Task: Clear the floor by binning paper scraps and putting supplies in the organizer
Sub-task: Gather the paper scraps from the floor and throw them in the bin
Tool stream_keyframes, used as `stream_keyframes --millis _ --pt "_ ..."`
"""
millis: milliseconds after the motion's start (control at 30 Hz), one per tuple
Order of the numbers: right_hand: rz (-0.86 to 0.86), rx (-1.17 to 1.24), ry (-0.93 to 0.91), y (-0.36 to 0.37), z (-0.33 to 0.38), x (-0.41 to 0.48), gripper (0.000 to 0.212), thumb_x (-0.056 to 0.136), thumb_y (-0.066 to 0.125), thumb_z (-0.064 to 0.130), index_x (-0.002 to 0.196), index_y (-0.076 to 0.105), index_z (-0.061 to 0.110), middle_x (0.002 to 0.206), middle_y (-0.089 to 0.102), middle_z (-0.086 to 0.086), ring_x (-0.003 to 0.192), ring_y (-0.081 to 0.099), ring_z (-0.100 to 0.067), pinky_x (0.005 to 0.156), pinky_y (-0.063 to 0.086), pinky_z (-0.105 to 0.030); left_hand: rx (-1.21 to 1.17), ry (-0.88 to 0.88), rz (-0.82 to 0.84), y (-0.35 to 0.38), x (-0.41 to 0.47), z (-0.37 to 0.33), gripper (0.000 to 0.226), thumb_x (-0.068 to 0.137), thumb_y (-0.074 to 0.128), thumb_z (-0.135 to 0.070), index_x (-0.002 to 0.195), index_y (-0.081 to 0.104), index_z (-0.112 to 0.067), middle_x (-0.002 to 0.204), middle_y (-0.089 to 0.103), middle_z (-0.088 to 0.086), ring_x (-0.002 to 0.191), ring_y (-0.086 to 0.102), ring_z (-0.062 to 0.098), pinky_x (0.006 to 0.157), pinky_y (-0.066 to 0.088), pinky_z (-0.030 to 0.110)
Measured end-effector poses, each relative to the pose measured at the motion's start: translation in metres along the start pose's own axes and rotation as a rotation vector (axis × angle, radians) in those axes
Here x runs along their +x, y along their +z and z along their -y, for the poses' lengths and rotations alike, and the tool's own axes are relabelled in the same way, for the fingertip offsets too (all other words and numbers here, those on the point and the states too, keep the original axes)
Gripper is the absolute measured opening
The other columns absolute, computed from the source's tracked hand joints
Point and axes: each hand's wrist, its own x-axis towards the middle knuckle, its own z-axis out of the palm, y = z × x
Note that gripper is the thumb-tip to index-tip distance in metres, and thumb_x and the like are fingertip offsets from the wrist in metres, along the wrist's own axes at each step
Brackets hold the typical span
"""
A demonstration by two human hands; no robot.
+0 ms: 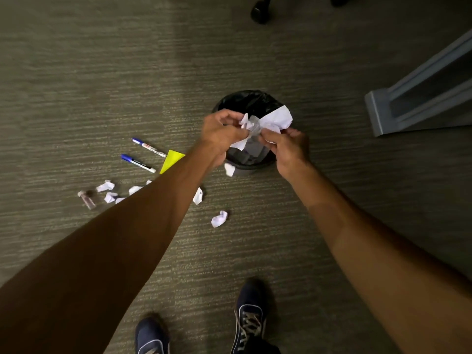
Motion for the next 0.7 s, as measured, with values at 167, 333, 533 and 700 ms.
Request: stream_keyframes --millis 167,333,533,700 --pt "-0.014 -0.253 0.017 -0.005 -0.025 0.044 0.03 0.081 0.069 -0.011 0.111 0.067 -0.01 0.11 0.07 -0.029 0.101 0.07 -0.04 0.095 0.056 -0.053 -0.045 -0.131 -0.031 0.011 0.029 0.019 0.038 0.071 0.072 0.02 0.078 0.07 -0.017 0.068 0.071 -0.006 0.064 0.069 0.011 0.055 0.056 0.024" --pt "0.061 -0.407 0.062 0.005 -0.043 0.066 0.033 0.091 0.057 -0.01 0.124 0.06 -0.009 0.11 0.065 -0.018 0.094 0.066 -0.031 0.07 0.06 -0.032 -0.011 -0.206 -0.054 0.016 0.043 0.037 0.035 0.075 0.065 0.019 0.078 0.07 -0.016 0.088 0.072 0.01 0.071 0.071 0.023 0.065 0.062 0.033" --pt "0.041 -0.471 0.186 0.014 -0.045 0.081 0.035 0.097 0.055 0.008 0.132 0.057 0.003 0.128 0.065 -0.016 0.102 0.068 -0.03 0.079 0.06 -0.04 -0.048 -0.255 -0.022 0.021 0.049 0.043 0.023 0.089 0.056 0.0 0.081 0.067 -0.018 0.067 0.073 0.001 0.062 0.07 0.017 0.053 0.055 0.028" --pt "0.029 -0.472 0.195 0.015 -0.037 0.073 0.039 0.101 0.045 0.019 0.138 0.054 0.01 0.135 0.06 -0.011 0.113 0.062 -0.031 0.091 0.058 -0.047 -0.083 -0.27 -0.013 0.017 0.047 0.039 0.017 0.095 0.057 -0.02 0.107 0.069 -0.02 0.089 0.068 -0.004 0.083 0.063 0.016 0.064 0.049 0.026"
